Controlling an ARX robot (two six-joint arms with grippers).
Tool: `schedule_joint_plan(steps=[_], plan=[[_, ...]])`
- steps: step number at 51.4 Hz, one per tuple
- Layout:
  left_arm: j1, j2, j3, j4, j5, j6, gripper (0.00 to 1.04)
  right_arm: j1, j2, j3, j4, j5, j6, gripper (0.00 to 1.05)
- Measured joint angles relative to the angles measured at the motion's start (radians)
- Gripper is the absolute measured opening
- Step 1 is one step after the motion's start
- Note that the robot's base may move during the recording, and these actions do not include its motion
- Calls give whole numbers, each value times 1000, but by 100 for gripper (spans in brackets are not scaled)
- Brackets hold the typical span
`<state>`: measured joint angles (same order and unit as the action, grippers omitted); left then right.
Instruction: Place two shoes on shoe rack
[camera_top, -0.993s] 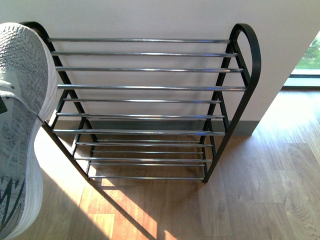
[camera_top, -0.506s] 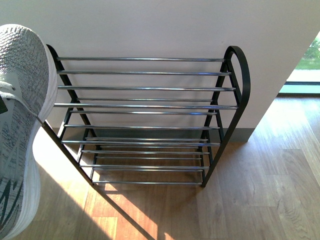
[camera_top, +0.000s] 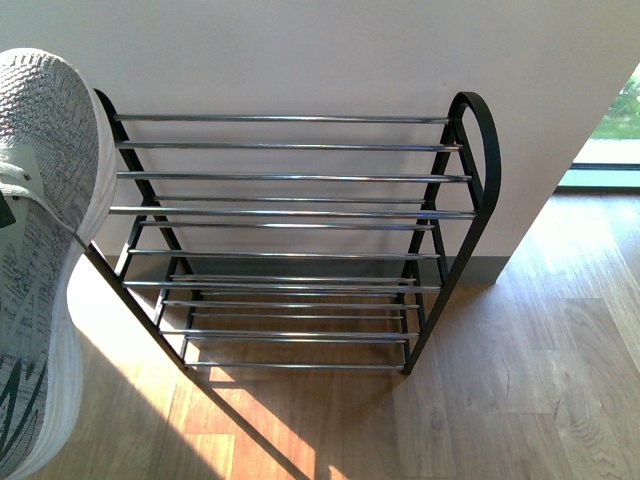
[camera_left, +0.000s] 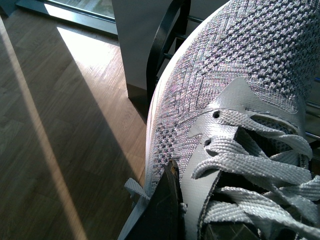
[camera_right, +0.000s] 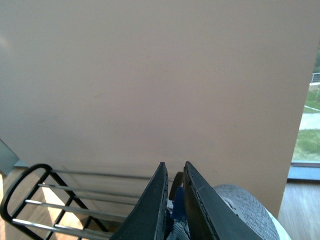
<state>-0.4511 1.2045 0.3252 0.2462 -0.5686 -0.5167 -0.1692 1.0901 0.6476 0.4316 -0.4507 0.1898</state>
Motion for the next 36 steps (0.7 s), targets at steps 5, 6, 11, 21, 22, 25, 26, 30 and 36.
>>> schedule_joint_plan(steps=[5,6,11,21,22,25,26,30,36], plan=[[0,0,0,0,0,0,2,74,31,58,1,72,25,10],[0,0,0,0,0,0,2,100,38,73,1,98,30,10],[0,0,0,0,0,0,2,206,65,113,15,204,40,10],[0,0,0,0,0,0,2,385,142,152,58,356,50,10],[0,0,0,0,0,0,2,396,147,154,61,364,50,10],[0,0,0,0,0,0,2,435,169,160,72,389,50,10],[0,0,0,0,0,0,2,454,179,164,76,401,50,10],[0,0,0,0,0,0,2,496,203,172,90,426,50,10],[0,0,0,0,0,0,2,563,242,188,114,461,50,10]])
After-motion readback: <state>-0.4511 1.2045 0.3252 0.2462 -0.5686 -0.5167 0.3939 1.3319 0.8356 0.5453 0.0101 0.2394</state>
